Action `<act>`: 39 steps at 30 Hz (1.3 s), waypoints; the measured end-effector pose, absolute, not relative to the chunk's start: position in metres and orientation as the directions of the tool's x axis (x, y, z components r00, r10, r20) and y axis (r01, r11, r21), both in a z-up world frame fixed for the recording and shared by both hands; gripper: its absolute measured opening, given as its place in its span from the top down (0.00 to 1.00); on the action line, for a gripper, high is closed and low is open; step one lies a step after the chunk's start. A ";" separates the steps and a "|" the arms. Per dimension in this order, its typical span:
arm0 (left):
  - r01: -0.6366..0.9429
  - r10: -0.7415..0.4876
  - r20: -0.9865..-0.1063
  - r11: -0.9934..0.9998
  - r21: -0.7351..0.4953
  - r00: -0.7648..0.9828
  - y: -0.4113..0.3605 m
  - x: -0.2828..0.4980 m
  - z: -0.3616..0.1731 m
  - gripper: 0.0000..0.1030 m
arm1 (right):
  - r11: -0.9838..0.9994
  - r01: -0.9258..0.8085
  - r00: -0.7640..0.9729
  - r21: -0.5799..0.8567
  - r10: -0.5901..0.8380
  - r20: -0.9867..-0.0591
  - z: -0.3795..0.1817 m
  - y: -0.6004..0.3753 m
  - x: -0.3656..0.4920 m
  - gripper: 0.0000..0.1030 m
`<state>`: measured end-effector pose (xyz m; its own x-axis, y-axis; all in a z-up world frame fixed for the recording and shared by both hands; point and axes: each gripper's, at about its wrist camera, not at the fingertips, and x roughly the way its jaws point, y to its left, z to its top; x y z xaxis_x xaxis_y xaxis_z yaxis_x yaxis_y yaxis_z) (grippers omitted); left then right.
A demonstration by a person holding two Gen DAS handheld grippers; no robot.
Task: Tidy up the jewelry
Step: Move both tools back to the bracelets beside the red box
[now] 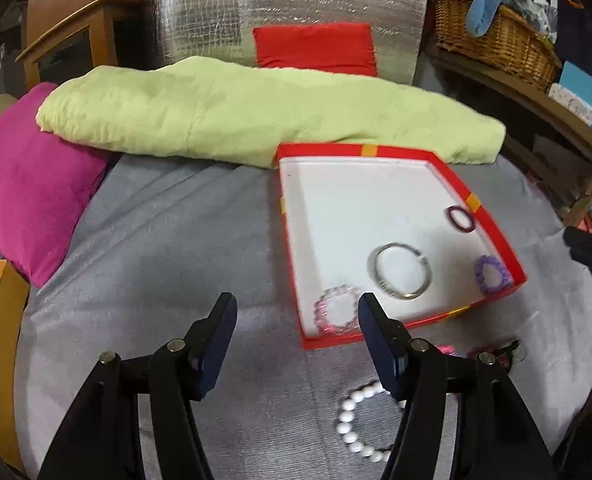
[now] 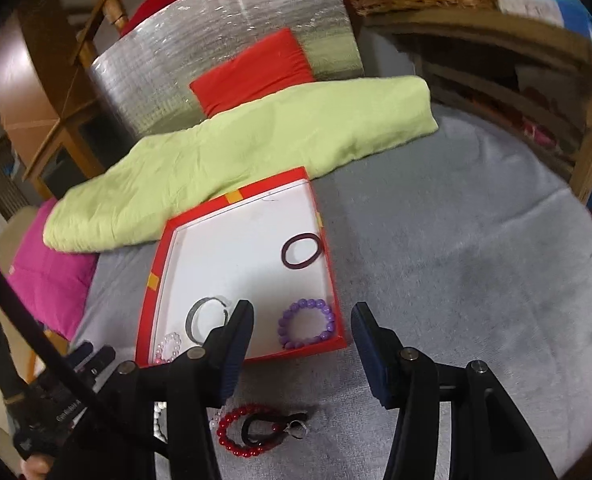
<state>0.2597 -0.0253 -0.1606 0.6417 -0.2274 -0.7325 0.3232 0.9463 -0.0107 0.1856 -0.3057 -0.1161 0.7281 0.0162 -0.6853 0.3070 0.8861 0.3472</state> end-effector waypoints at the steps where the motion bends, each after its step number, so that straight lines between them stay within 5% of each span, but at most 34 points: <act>1: 0.310 -0.214 -0.734 0.951 -0.005 0.645 -0.022 0.260 -0.162 0.38 | 0.878 0.308 0.731 0.365 0.027 -0.682 -0.119 -0.311 0.185 0.47; 12: 0.271 -0.219 -0.752 0.961 -0.056 0.622 0.007 0.227 -0.175 0.38 | 0.845 0.206 0.769 0.493 0.171 -0.616 -0.126 -0.354 0.156 0.47; 24: 0.373 -0.250 -0.803 0.927 -0.037 0.541 -0.028 0.188 -0.202 0.38 | 0.842 0.126 0.576 0.525 0.369 -0.730 -0.170 -0.331 0.166 0.47; 39: 0.401 -0.273 -0.842 0.913 -0.073 0.466 -0.034 0.200 -0.216 0.38 | 0.862 0.155 0.485 0.482 0.358 -0.798 -0.210 -0.289 0.189 0.49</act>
<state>0.2001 -0.0335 -0.2158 0.4664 -0.2725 -0.8416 0.4013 0.9130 -0.0733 0.1895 -0.2893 -0.2103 0.4850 0.3582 -0.7978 0.1553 0.8625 0.4816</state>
